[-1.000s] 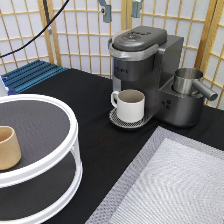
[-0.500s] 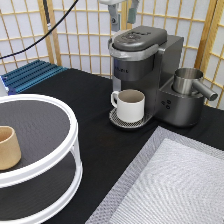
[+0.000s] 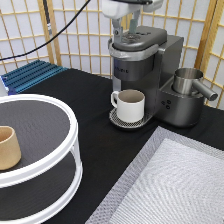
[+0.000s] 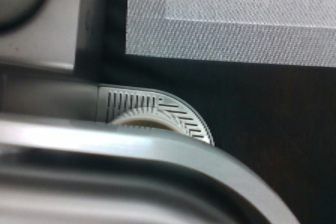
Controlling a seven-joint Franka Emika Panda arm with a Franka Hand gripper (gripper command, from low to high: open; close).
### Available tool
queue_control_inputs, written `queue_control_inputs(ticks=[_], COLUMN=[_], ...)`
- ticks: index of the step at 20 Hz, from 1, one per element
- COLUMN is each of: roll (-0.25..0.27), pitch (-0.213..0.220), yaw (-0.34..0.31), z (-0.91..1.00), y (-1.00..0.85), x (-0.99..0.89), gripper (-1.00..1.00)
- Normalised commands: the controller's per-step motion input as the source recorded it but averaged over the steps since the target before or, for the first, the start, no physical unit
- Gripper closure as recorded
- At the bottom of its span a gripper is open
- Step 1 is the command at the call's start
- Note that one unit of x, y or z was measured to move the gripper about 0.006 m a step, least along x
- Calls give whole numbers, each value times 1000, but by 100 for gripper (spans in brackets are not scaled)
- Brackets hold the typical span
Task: Make coffee
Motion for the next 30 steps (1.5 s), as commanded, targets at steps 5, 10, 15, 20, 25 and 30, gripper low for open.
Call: queue_control_inputs(ticks=[5, 10, 15, 20, 25, 30], roll=[-67, -20, 0, -37, 75, 195], pitch=[-24, -18, 12, 12, -1, -3], yaw=[12, 57, 106, 63, 24, 0], z=[-18, -282, -1000, 75, 939, 459], y=[241, 47, -81, 99, -503, -940], x=[-501, -99, 249, -247, -292, -57], gripper=[-100, -100, -100, -100, -100, -100])
